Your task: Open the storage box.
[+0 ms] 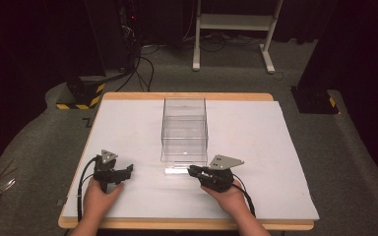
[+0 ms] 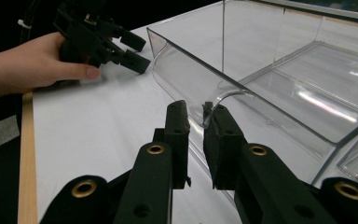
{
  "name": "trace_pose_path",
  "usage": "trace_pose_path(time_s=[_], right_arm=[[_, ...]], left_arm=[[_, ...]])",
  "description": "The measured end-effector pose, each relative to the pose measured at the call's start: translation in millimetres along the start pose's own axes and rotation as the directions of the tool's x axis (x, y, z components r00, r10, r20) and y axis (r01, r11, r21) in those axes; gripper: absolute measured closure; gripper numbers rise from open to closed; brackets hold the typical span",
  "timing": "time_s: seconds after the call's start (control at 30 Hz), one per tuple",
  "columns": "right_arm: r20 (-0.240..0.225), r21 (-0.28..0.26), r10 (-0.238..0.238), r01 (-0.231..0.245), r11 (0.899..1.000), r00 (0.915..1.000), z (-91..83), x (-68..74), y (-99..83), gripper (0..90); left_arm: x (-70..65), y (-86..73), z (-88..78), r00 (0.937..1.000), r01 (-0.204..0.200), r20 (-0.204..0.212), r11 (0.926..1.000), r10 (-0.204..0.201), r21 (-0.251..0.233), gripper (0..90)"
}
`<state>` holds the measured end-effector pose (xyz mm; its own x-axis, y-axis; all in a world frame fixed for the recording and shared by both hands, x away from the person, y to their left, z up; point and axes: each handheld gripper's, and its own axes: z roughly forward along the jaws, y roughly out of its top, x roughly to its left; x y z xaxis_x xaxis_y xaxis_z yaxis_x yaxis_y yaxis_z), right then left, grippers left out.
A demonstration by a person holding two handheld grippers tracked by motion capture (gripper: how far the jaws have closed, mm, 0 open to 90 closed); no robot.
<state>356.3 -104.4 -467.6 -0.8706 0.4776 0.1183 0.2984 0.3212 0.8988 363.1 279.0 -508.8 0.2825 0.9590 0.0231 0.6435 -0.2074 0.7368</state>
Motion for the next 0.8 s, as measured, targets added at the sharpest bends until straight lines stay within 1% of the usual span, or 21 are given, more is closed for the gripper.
trace_pose_path(time_s=[0.13, 0.27, 0.33, 0.37, 0.5, 0.57, 0.63, 0.67, 0.8], right_arm=[[-0.008, -0.011, -0.004, 0.004, 1.000, 1.0000, -3.5, 5.1, -4.6, 80.4], [-0.020, -0.013, 0.007, -0.007, 1.000, 0.9998, -5.1, 7.9, -11.6, 80.8], [-0.015, -0.018, 0.012, -0.012, 1.000, 0.9998, -5.9, 8.7, -13.2, 80.8], [-0.023, -0.021, 0.026, -0.026, 0.999, 0.9994, -7.9, 7.7, -14.5, 80.7], [-0.025, -0.026, 0.026, -0.027, 0.999, 0.9993, -11.7, 7.0, -17.1, 80.4], [-0.024, -0.024, 0.026, -0.026, 0.999, 0.9994, -12.8, 7.1, -17.2, 80.4], [-0.033, -0.023, 0.025, -0.026, 0.999, 0.9991, -14.6, 7.3, -17.9, 80.5], [-0.040, -0.021, 0.014, -0.014, 1.000, 0.9991, -15.6, 9.4, -17.9, 80.8], [-0.046, -0.017, -0.002, 0.001, 1.000, 0.9989, -16.0, 13.7, -17.2, 81.2]], left_arm=[[-0.2, 0.0, 0.1, 1.0000, 0.000, -0.001, 1.0000, 0.000, -0.002, 17.1], [-0.2, -0.1, 0.0, 1.0000, 0.001, -0.001, 1.0000, -0.001, -0.002, 17.1], [-0.2, 0.0, 0.1, 1.0000, 0.000, -0.001, 1.0000, 0.000, -0.002, 17.1], [-0.2, -0.1, 0.0, 1.0000, 0.001, 0.000, 1.0000, -0.001, -0.001, 17.1], [-0.2, 0.0, 0.0, 1.0000, 0.000, -0.001, 1.0000, 0.000, -0.002, 17.1], [-0.2, 0.0, 0.0, 1.0000, 0.000, -0.001, 1.0000, 0.000, -0.002, 17.1], [-0.2, 0.0, 0.0, 1.0000, 0.001, 0.000, 1.0000, -0.001, -0.002, 17.1], [-0.2, 0.0, 0.0, 1.0000, 0.001, 0.000, 1.0000, -0.001, -0.001, 17.1], [-0.2, 0.0, 0.0, 1.0000, 0.002, 0.000, 1.0000, -0.002, -0.001, 17.2]])
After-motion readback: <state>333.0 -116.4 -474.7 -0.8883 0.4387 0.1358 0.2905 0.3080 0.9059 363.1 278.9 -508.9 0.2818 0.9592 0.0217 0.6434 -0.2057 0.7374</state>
